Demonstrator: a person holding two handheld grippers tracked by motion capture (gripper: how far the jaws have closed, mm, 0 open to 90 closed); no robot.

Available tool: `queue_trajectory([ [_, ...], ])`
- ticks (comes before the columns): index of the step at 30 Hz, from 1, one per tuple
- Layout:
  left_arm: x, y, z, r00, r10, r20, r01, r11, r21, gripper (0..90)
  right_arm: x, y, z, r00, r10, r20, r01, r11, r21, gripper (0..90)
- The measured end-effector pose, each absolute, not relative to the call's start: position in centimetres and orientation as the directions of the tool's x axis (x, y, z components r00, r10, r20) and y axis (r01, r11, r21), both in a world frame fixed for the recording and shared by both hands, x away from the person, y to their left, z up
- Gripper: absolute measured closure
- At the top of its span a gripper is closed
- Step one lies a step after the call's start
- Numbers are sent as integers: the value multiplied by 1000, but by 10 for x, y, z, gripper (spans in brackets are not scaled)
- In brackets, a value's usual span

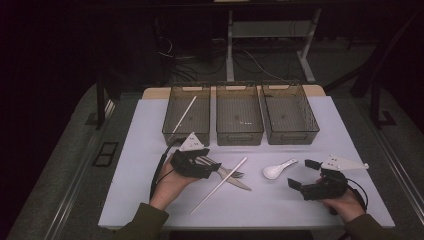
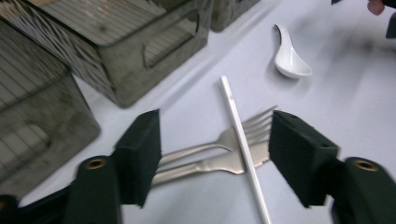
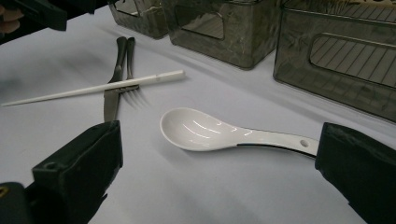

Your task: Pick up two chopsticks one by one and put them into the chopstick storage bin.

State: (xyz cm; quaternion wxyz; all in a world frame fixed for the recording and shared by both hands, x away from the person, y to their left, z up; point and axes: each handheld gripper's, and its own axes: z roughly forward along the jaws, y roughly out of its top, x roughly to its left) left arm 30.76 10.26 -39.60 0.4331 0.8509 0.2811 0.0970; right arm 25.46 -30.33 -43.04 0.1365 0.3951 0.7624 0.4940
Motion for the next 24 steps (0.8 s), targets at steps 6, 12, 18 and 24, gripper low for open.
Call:
queue_trajectory([
  [6,299,101,-410,822,561,-95,412,-472,780,482,255,-304,-430,-649,739,180,468,201,861,8],
  [12,293,92,-422,830,551,-91,420,-509,752,570,254,-304,-430,-650,738,180,466,201,862,9],
  [18,293,86,-431,832,544,-108,435,-519,736,630,254,-304,-430,-652,738,175,464,205,862,9],
  [24,292,78,-437,842,528,-116,437,-538,721,662,254,-304,-430,-653,738,171,461,208,863,9],
])
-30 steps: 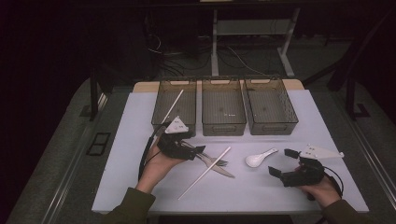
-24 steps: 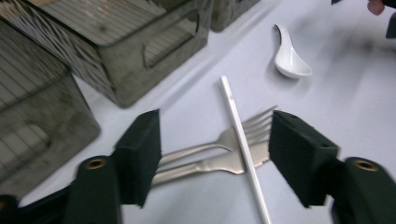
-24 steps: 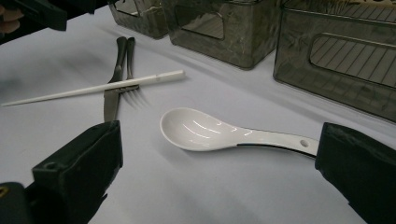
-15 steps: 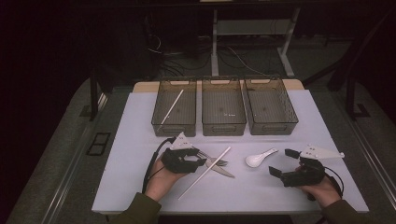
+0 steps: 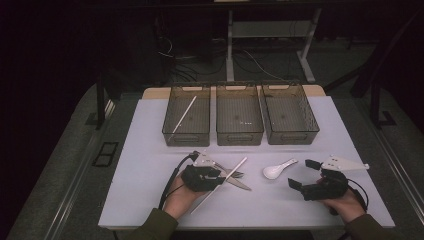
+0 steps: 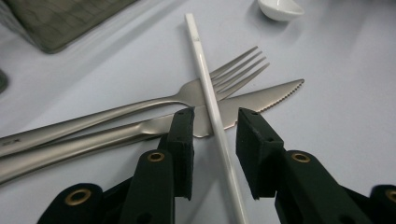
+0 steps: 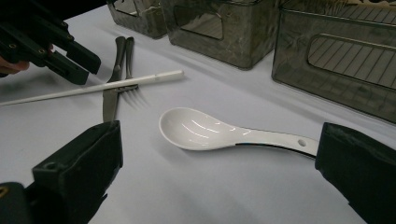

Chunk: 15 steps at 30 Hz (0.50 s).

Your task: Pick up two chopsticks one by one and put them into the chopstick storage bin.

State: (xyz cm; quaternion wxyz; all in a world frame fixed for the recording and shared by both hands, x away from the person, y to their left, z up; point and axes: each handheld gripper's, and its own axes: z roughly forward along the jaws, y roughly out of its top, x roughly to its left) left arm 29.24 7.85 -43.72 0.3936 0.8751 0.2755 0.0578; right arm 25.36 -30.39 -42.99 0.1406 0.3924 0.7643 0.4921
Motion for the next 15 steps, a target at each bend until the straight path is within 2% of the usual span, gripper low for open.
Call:
queue_trajectory([
  [15,290,72,-444,849,520,-99,437,-584,685,733,253,-305,-429,-648,742,173,463,203,863,9],
])
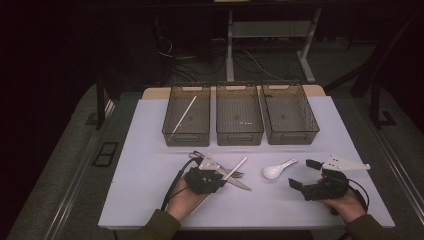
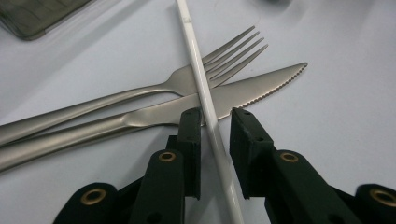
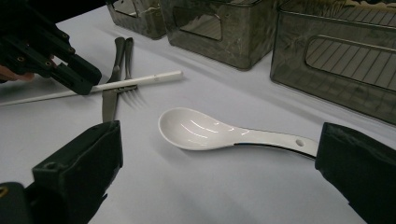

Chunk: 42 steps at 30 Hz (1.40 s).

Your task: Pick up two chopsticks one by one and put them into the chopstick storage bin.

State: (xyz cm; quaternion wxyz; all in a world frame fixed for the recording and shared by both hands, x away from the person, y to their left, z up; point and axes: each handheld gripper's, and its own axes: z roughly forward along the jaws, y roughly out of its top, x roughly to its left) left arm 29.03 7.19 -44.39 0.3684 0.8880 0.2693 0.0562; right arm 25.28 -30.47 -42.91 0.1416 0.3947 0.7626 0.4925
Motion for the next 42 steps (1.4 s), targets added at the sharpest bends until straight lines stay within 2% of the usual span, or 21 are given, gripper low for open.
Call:
queue_trajectory([
  [14,290,71,-446,846,527,-81,435,-594,677,819,253,-305,-429,-647,742,174,464,202,863,9],
  [29,294,75,-446,835,537,-124,467,-571,675,837,253,-305,-429,-650,741,171,461,205,864,9],
  [42,297,78,-443,844,522,-119,455,-582,673,839,252,-305,-429,-651,740,170,460,207,864,9],
])
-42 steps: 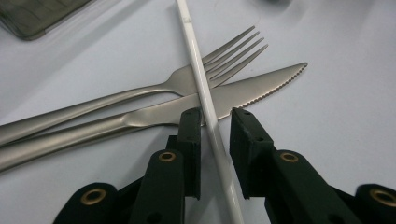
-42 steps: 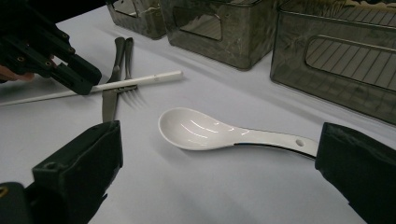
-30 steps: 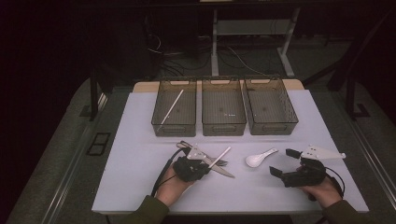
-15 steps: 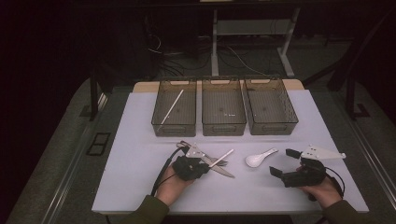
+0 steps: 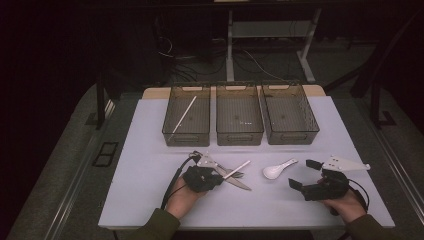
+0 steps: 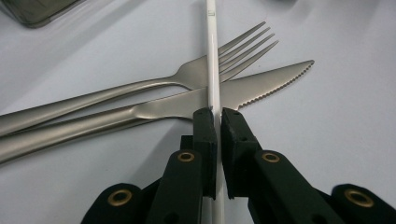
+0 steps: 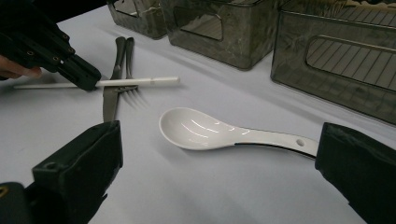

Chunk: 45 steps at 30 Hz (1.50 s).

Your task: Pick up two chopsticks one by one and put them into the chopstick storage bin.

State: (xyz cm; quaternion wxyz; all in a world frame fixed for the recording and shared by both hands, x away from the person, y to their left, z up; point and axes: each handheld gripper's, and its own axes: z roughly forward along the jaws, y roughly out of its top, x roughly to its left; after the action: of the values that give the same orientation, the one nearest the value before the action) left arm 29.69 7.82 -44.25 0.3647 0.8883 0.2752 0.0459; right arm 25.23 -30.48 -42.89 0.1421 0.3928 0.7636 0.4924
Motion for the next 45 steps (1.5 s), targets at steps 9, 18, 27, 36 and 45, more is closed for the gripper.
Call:
queue_trajectory([
  [9,299,85,-435,861,493,-124,434,-587,683,841,252,-305,-429,-651,739,171,460,205,864,9],
  [18,299,90,-429,871,473,-136,430,-598,676,841,252,-305,-429,-652,739,171,460,205,864,9],
  [27,301,95,-422,878,454,-151,426,-599,678,841,252,-305,-429,-653,738,171,460,207,864,9],
  [36,307,102,-411,883,445,-152,418,-593,688,841,253,-304,-429,-652,739,172,462,208,862,9],
  [45,314,108,-403,881,455,-127,407,-596,692,841,253,-304,-430,-652,739,167,461,212,862,9],
])
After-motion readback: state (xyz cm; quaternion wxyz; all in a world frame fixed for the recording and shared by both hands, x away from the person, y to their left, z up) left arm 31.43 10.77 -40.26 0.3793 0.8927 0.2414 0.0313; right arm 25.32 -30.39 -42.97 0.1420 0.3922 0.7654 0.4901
